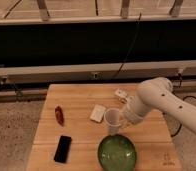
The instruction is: Place the ceramic cup in the ceramic bowl
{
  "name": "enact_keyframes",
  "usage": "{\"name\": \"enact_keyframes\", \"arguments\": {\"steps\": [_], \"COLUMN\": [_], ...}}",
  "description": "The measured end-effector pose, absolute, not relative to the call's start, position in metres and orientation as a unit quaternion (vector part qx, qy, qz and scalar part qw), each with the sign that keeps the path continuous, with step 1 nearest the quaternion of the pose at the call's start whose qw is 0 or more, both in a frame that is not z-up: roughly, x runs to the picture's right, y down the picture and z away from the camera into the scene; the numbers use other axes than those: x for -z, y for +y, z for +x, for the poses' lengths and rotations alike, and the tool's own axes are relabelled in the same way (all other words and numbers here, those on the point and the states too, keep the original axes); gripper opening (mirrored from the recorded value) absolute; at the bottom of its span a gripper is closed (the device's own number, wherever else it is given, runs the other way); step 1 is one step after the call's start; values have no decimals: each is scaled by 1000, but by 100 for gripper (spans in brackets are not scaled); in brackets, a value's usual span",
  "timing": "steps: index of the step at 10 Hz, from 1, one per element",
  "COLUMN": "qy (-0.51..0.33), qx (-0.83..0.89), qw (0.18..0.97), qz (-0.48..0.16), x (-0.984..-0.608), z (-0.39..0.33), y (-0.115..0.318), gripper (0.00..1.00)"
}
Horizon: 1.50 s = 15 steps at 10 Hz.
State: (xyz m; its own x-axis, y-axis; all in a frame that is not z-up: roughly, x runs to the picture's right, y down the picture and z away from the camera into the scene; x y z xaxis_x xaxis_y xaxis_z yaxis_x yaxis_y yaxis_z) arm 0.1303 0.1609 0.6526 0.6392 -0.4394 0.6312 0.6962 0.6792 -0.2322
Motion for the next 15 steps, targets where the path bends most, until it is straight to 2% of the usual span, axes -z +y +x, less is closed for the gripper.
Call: {"name": "enact_keyframes", "arguments": {"steps": [3,4,8,11,12,15], "qy": [-283,-287,-293,-264,-253,-232], "qx": [316,311,288,291,294,307], "qw": [873,872,868,867,866,862], "qz": [-240,-247,-281,-307,-315,-331], "x": [-622,-617,-632,-643,-644,-647], "z": [149,154,165,161,159,152], "y": [187,196,230,245,249,257], "gripper": [3,6,46,76,80,80]}}
